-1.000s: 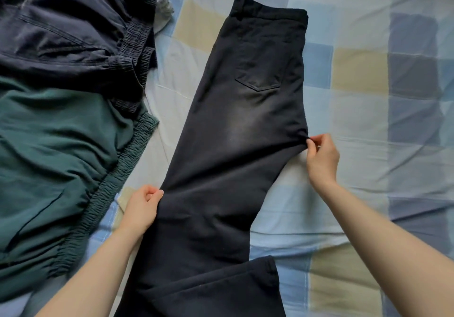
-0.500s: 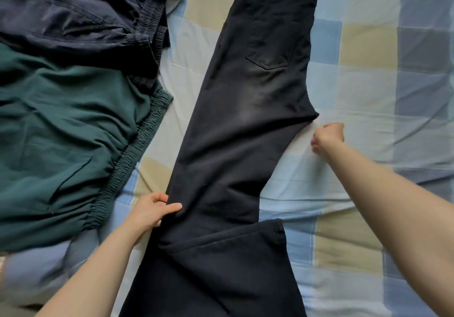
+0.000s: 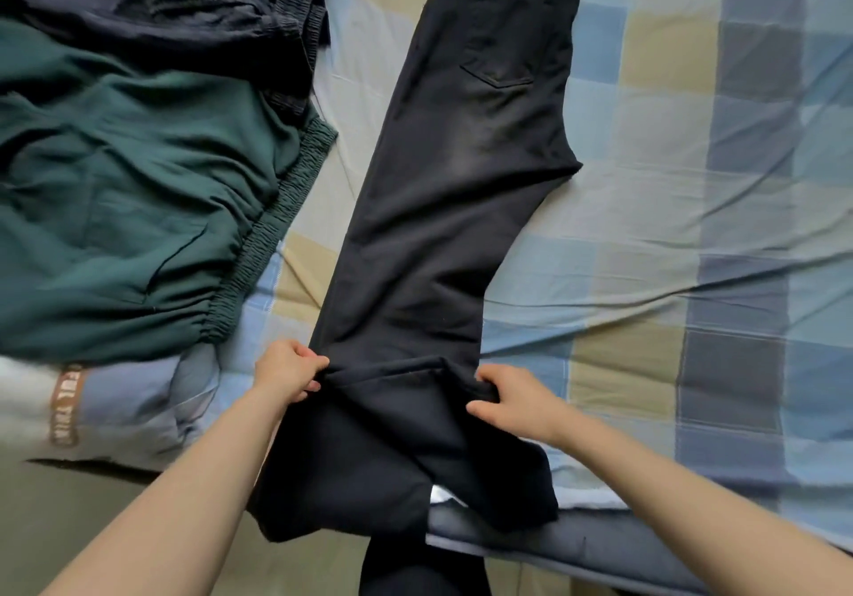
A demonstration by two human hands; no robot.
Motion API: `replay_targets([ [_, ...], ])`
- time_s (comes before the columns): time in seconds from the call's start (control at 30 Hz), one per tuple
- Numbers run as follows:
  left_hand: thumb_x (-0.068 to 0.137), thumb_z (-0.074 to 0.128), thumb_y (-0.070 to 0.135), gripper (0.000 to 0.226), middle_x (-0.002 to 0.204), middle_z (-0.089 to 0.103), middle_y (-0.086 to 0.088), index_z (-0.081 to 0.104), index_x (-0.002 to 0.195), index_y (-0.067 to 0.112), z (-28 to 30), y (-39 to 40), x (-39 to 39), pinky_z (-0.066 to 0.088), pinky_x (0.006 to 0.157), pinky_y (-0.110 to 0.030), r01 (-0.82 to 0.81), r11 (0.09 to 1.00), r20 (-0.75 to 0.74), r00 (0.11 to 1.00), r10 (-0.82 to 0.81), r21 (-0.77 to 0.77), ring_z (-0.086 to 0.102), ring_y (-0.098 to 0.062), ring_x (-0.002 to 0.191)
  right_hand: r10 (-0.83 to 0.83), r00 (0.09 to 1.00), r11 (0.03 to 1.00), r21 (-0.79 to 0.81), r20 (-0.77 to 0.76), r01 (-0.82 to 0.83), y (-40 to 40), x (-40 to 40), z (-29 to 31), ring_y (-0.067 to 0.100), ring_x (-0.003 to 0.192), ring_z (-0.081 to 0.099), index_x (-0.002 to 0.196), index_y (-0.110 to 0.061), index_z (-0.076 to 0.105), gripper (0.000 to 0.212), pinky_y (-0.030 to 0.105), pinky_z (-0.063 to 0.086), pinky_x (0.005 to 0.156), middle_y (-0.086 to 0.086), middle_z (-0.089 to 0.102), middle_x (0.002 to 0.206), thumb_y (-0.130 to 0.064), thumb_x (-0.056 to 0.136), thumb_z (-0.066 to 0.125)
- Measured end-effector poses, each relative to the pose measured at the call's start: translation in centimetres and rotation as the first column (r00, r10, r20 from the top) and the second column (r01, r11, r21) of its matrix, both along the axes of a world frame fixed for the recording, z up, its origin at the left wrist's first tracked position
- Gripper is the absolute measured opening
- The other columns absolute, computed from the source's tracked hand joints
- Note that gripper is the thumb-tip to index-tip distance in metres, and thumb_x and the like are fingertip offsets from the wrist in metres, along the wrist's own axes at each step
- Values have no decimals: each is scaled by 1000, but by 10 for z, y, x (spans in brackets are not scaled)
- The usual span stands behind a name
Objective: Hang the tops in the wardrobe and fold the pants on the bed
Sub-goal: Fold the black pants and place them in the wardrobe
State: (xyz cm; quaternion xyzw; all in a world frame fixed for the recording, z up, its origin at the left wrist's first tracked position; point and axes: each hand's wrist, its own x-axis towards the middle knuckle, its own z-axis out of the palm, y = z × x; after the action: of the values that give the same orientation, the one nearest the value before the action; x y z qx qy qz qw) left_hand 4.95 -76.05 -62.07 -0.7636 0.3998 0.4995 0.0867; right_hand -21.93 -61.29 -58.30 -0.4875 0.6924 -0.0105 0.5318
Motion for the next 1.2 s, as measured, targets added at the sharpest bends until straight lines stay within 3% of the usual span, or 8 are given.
replay_targets([
  [0.1, 80, 78, 35, 37, 97, 69, -7, 54, 100, 15, 20, 22, 9, 54, 68, -33, -78, 959, -179, 975, 131, 273, 72, -23, 75, -46, 974, 997, -49, 222, 58, 12, 47, 37, 8, 69, 50, 74, -29, 49, 20, 23, 39, 64, -11, 53, 70, -33, 82, 67],
  [0.3, 78, 76, 45, 43, 85, 75, -9, 66, 104, 12, 59, 97, 31, 58, 73, -38, -153, 900, -347, 886, 307, 407, 72, -24, 77, 14, 915, 985, -162, 403, 56, 67, 150, 87, 4, 74, 47, 98, -24, 60, 16, 19, 38, 70, -12, 57, 85, -18, 83, 63],
  [0.4, 78, 79, 26, 40, 99, 75, -14, 68, 109, 3, 77, 128, 49, 56, 91, -47, -112, 928, -336, 911, 239, 356, 72, -32, 93, -31, 905, 988, -126, 425, 93, 92, 189, 92, -1, 69, 45, 111, -19, 61, 27, 13, 34, 69, -18, 56, 83, -11, 85, 59],
  [0.6, 87, 68, 7, 18, 94, 76, -10, 70, 104, 2, 86, 150, 96, 56, 72, -32, -68, 985, -292, 950, 113, 159, 72, -26, 88, -94, 867, 995, 8, 489, 103, 128, 241, 87, 5, 108, 57, 129, -22, 56, 43, 12, 39, 93, -3, 62, 125, -12, 87, 59],
  [0.73, 88, 66, 8, 5, 74, 71, 2, 71, 88, 9, 65, 148, 122, 46, 54, -18, 111, 993, -210, 973, -99, 43, 63, -11, 65, -242, 908, 970, 101, 341, 220, 134, 237, 60, 11, 105, 62, 118, -16, 65, 31, 19, 45, 96, -1, 68, 116, -16, 87, 59],
  [0.9, 88, 66, 15, 7, 73, 66, 3, 70, 81, 13, 32, 138, 139, 41, 56, -24, 268, 963, -139, 954, -267, -12, 57, -13, 65, -680, 726, 722, 81, -106, 688, 132, 176, 3, 19, 95, 57, 117, -10, 56, 29, 25, 39, 81, 0, 60, 95, -16, 89, 59],
  [1.07, 83, 70, 18, 41, 56, 43, -5, 45, 51, 10, 10, 132, 146, 31, 52, -31, 491, 864, 67, 871, -486, -112, 41, -22, 58, -849, 528, 517, 188, -12, 835, 113, 154, -28, 17, 99, 51, 137, -11, 39, 56, 40, 45, 99, 3, 50, 108, -22, 88, 65],
  [1.2, 83, 71, 22, 19, 76, 67, -7, 69, 77, 4, -3, 134, 152, 42, 63, -30, 346, 935, -38, 936, -350, -82, 60, -23, 75, -890, 442, 454, 299, 111, 840, 102, 166, -29, 8, 92, 60, 116, -22, 54, 26, 26, 47, 73, -3, 62, 112, -27, 92, 61],
])
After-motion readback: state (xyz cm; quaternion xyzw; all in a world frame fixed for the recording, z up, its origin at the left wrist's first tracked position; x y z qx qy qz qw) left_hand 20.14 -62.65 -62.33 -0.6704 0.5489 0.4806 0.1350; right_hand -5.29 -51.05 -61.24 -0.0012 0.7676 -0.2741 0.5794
